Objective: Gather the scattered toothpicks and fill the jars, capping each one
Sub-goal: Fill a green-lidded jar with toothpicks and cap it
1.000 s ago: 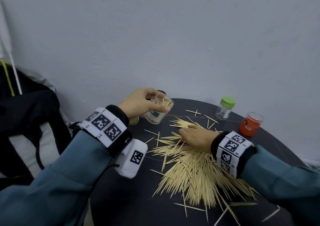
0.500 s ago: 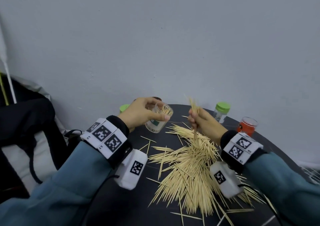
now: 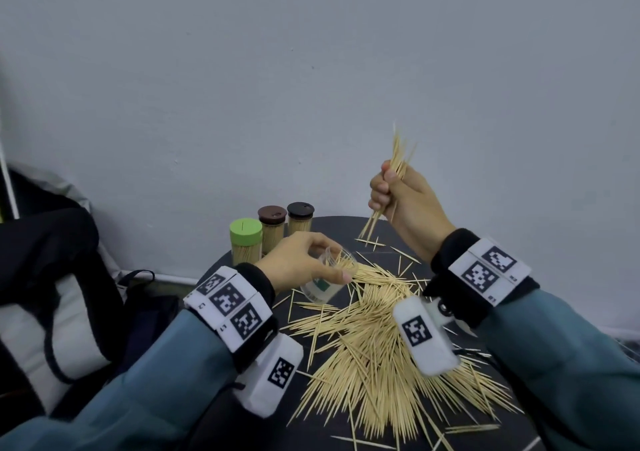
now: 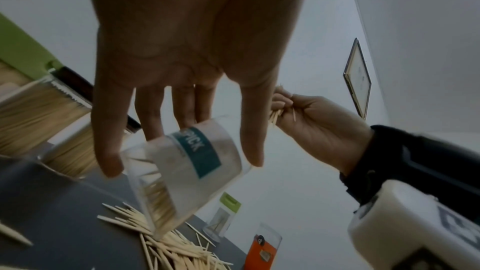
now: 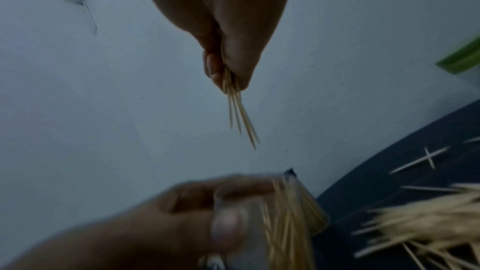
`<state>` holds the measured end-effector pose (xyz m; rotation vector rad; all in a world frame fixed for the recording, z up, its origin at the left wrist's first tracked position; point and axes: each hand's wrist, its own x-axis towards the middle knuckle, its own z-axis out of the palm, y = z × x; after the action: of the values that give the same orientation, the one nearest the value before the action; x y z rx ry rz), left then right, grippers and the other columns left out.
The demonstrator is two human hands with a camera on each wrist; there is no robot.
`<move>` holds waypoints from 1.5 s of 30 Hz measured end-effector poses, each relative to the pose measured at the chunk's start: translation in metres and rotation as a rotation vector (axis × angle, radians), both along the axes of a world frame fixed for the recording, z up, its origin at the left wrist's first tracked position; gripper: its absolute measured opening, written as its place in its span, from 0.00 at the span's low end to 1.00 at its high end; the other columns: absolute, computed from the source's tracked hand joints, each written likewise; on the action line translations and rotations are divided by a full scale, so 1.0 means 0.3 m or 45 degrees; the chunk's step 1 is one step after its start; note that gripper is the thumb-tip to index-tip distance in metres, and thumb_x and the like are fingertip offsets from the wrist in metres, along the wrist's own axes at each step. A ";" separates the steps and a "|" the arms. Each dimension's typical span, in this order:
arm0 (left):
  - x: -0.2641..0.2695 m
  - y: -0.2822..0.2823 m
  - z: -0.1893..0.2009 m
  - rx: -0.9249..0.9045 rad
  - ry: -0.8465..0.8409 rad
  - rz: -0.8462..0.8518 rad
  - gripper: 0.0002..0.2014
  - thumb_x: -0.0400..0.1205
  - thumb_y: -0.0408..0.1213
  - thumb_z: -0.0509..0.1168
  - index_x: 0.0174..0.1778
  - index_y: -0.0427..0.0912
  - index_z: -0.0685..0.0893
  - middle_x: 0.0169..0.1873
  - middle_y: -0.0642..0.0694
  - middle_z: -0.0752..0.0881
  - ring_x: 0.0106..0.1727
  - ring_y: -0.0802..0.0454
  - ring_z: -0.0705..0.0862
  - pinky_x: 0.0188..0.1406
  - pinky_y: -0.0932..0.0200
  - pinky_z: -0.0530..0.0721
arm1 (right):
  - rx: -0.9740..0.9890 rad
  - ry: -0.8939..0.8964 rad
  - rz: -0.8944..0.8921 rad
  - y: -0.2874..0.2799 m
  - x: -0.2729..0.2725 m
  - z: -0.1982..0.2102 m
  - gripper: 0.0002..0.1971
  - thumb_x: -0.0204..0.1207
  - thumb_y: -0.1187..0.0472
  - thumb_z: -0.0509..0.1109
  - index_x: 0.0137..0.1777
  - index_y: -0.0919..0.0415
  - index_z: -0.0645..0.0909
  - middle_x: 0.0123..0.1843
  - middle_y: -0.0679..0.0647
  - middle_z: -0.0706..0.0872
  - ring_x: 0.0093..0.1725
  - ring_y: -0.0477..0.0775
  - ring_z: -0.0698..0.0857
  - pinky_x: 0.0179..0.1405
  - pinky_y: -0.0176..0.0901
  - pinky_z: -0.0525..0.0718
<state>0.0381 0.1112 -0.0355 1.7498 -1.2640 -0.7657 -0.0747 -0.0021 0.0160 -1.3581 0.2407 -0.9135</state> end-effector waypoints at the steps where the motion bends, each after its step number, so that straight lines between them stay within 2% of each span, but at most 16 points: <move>1: -0.006 -0.001 0.000 -0.007 0.026 -0.003 0.25 0.70 0.42 0.77 0.63 0.47 0.81 0.49 0.56 0.82 0.46 0.65 0.78 0.37 0.67 0.76 | -0.007 0.009 0.004 0.009 0.005 -0.015 0.13 0.87 0.68 0.44 0.43 0.58 0.66 0.29 0.50 0.67 0.21 0.40 0.69 0.27 0.30 0.70; 3: -0.016 -0.003 0.000 -0.029 0.086 -0.004 0.24 0.70 0.41 0.77 0.62 0.46 0.82 0.47 0.56 0.83 0.47 0.61 0.80 0.42 0.64 0.80 | -0.054 0.061 0.004 0.030 0.009 -0.053 0.12 0.87 0.66 0.46 0.44 0.58 0.68 0.31 0.51 0.71 0.24 0.41 0.75 0.33 0.34 0.75; 6: -0.023 -0.003 0.002 -0.070 0.178 0.016 0.22 0.70 0.37 0.77 0.59 0.44 0.82 0.48 0.53 0.85 0.54 0.53 0.84 0.57 0.53 0.83 | -0.089 0.182 0.048 0.067 0.002 -0.116 0.10 0.86 0.61 0.50 0.46 0.57 0.71 0.36 0.51 0.80 0.36 0.44 0.84 0.38 0.36 0.83; 10: -0.018 -0.001 0.005 -0.129 0.241 0.003 0.21 0.71 0.32 0.76 0.59 0.44 0.82 0.49 0.50 0.88 0.52 0.56 0.84 0.53 0.59 0.82 | -0.128 0.193 0.071 0.088 0.001 -0.161 0.09 0.86 0.62 0.51 0.47 0.58 0.71 0.42 0.52 0.83 0.45 0.47 0.84 0.53 0.46 0.83; 14: -0.019 0.000 0.006 -0.136 0.261 -0.036 0.18 0.71 0.30 0.75 0.54 0.49 0.82 0.43 0.55 0.87 0.48 0.61 0.84 0.52 0.61 0.82 | -0.098 0.147 0.086 0.090 0.005 -0.167 0.09 0.86 0.66 0.49 0.48 0.59 0.69 0.42 0.55 0.83 0.41 0.41 0.86 0.46 0.35 0.85; 18: -0.022 -0.001 0.007 -0.140 0.260 -0.043 0.17 0.72 0.31 0.75 0.53 0.49 0.82 0.42 0.56 0.86 0.44 0.65 0.83 0.38 0.70 0.79 | -0.127 0.165 0.045 0.093 0.007 -0.177 0.10 0.86 0.66 0.49 0.49 0.58 0.70 0.42 0.54 0.84 0.45 0.46 0.85 0.56 0.43 0.83; 20: -0.024 0.001 0.011 -0.140 0.256 -0.028 0.18 0.72 0.31 0.75 0.56 0.47 0.82 0.43 0.55 0.87 0.46 0.63 0.84 0.41 0.67 0.80 | -0.131 0.178 0.047 0.095 0.007 -0.178 0.10 0.86 0.66 0.49 0.49 0.58 0.70 0.42 0.54 0.84 0.45 0.47 0.85 0.56 0.43 0.83; 22: -0.022 0.002 0.012 -0.131 0.251 -0.011 0.19 0.71 0.31 0.76 0.58 0.45 0.82 0.45 0.52 0.87 0.50 0.58 0.84 0.49 0.61 0.82 | -0.142 0.180 0.042 0.096 0.004 -0.175 0.10 0.86 0.67 0.49 0.48 0.58 0.71 0.43 0.54 0.84 0.46 0.46 0.85 0.54 0.40 0.83; 24: -0.019 0.002 0.012 -0.114 0.234 0.004 0.21 0.71 0.34 0.76 0.59 0.43 0.82 0.48 0.50 0.87 0.54 0.55 0.84 0.56 0.54 0.81 | -0.162 0.195 0.014 0.092 -0.004 -0.170 0.10 0.86 0.66 0.50 0.48 0.57 0.71 0.43 0.53 0.84 0.45 0.44 0.85 0.49 0.32 0.84; 26: -0.015 0.001 0.010 -0.109 0.226 0.023 0.22 0.70 0.35 0.77 0.60 0.43 0.82 0.49 0.50 0.86 0.54 0.54 0.83 0.54 0.53 0.82 | -0.225 0.274 -0.054 0.078 -0.014 -0.166 0.09 0.86 0.64 0.51 0.50 0.57 0.72 0.44 0.50 0.85 0.48 0.41 0.84 0.50 0.29 0.81; 30: 0.000 0.002 0.008 -0.125 0.213 0.065 0.25 0.70 0.37 0.77 0.63 0.43 0.82 0.49 0.51 0.85 0.54 0.57 0.82 0.50 0.58 0.81 | -0.361 0.579 -0.172 -0.007 -0.035 -0.173 0.06 0.84 0.65 0.56 0.57 0.58 0.72 0.51 0.50 0.85 0.55 0.46 0.81 0.58 0.38 0.73; 33: 0.010 -0.002 0.012 -0.140 0.195 0.081 0.25 0.69 0.38 0.77 0.63 0.44 0.81 0.46 0.54 0.83 0.49 0.61 0.80 0.45 0.64 0.78 | -0.557 1.130 -0.130 -0.116 -0.055 -0.191 0.16 0.81 0.66 0.61 0.68 0.62 0.70 0.68 0.58 0.78 0.66 0.51 0.76 0.66 0.41 0.72; 35: 0.012 -0.008 0.016 -0.128 0.159 0.063 0.24 0.70 0.38 0.77 0.62 0.45 0.81 0.45 0.56 0.82 0.47 0.65 0.78 0.42 0.66 0.77 | -0.710 1.556 -0.114 -0.178 -0.066 -0.203 0.22 0.81 0.63 0.63 0.73 0.63 0.66 0.72 0.60 0.74 0.70 0.55 0.74 0.69 0.44 0.70; 37: 0.021 -0.019 0.016 -0.114 0.158 0.048 0.24 0.70 0.39 0.77 0.62 0.45 0.81 0.45 0.56 0.82 0.48 0.64 0.78 0.42 0.67 0.77 | -0.796 1.839 -0.155 -0.228 -0.068 -0.209 0.26 0.80 0.62 0.64 0.76 0.63 0.62 0.74 0.60 0.71 0.72 0.58 0.72 0.68 0.43 0.70; 42: 0.046 -0.037 0.024 -0.120 0.200 0.052 0.25 0.70 0.39 0.77 0.63 0.45 0.81 0.47 0.54 0.83 0.51 0.60 0.80 0.39 0.66 0.76 | -0.841 2.123 -0.245 -0.303 -0.025 -0.237 0.30 0.81 0.59 0.63 0.79 0.64 0.56 0.76 0.63 0.70 0.73 0.61 0.72 0.70 0.47 0.71; 45: 0.062 -0.041 0.029 -0.130 0.237 0.066 0.26 0.70 0.38 0.77 0.64 0.46 0.80 0.49 0.52 0.84 0.54 0.56 0.81 0.43 0.64 0.78 | -0.877 2.189 -0.247 -0.312 0.017 -0.260 0.28 0.82 0.56 0.60 0.78 0.66 0.58 0.75 0.63 0.71 0.73 0.60 0.72 0.67 0.43 0.71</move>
<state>0.0567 0.0990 -0.0267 1.5846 -1.1097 -0.8004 -0.0697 -0.0956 -0.0622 -2.5064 1.4549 0.3423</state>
